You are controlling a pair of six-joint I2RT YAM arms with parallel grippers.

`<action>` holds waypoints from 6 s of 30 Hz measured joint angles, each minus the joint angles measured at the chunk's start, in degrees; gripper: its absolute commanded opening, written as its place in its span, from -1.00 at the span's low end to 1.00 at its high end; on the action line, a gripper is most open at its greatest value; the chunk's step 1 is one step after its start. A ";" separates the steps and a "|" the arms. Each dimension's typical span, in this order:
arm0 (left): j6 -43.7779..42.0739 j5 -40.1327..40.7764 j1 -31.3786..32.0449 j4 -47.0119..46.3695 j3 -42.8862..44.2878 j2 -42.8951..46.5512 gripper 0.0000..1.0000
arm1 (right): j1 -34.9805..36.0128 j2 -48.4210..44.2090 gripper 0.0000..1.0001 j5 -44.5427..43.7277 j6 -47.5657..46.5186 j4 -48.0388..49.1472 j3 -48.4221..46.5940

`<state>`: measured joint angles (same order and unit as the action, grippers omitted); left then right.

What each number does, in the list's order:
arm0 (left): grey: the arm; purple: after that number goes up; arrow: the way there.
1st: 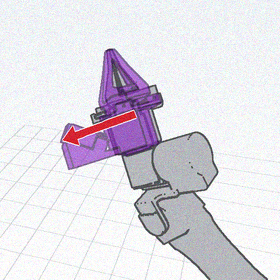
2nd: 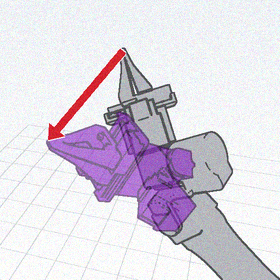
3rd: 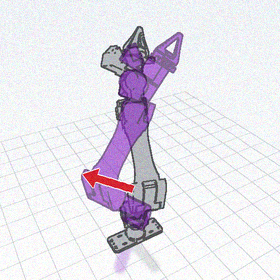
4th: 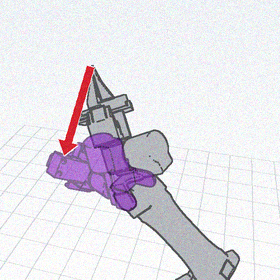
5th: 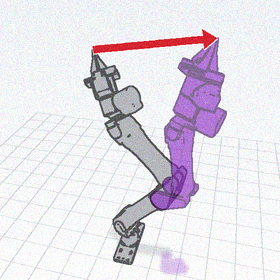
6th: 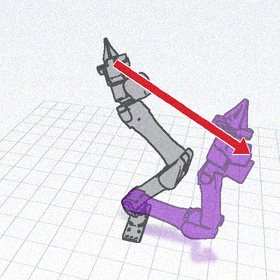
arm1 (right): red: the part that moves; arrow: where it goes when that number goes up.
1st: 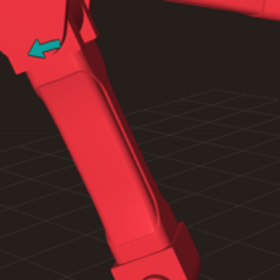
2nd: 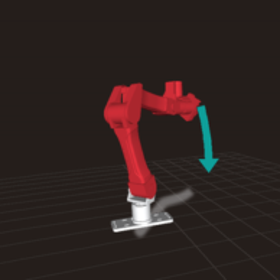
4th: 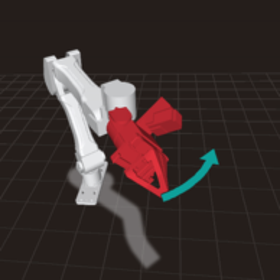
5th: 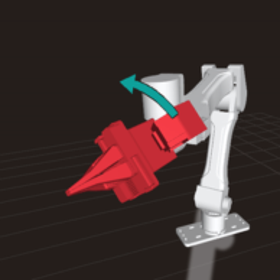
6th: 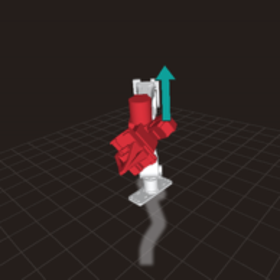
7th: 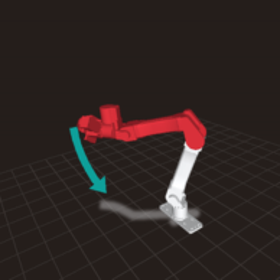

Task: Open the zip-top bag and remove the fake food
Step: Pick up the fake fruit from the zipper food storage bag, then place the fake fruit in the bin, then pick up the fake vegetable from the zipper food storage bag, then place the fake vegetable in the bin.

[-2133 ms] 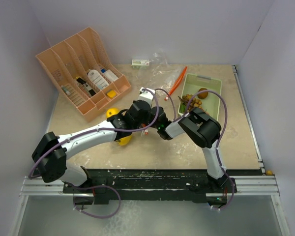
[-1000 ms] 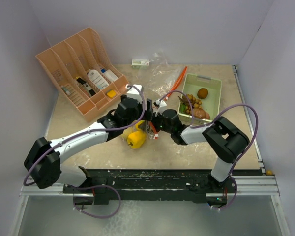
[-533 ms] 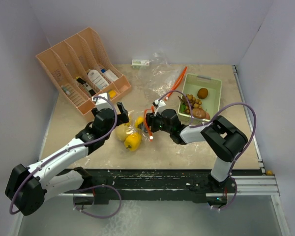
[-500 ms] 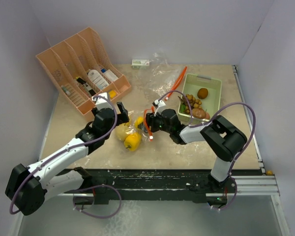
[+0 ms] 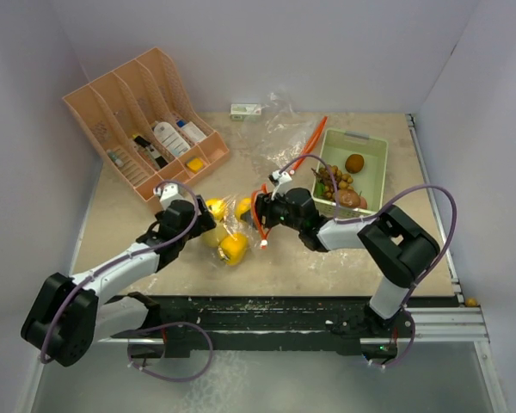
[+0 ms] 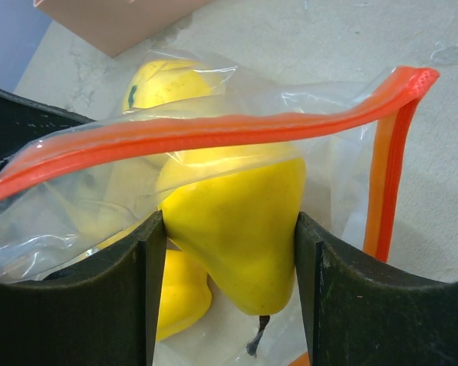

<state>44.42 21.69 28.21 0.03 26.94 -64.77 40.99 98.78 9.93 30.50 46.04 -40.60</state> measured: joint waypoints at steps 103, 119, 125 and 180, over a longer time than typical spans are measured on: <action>-9.57 -3.41 1.14 0.48 10.34 -7.28 -1.00 | 1.40 4.02 -0.24 7.26 12.15 5.18 -0.70; -9.18 -2.91 1.14 0.33 10.21 -7.82 -1.00 | 5.14 14.19 0.71 18.84 12.61 13.33 -3.08; -9.07 -2.82 1.14 0.39 10.14 -8.41 -1.00 | 6.64 17.11 0.11 25.35 11.96 16.55 -3.93; -9.03 1.22 1.14 -1.38 7.85 -6.19 -1.00 | -20.59 -33.88 -0.67 -14.69 -8.24 -40.15 0.26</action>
<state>35.40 22.92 29.34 -1.34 34.79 -70.96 20.40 64.90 -4.75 22.26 5.89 -40.34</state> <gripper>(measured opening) 0.004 0.470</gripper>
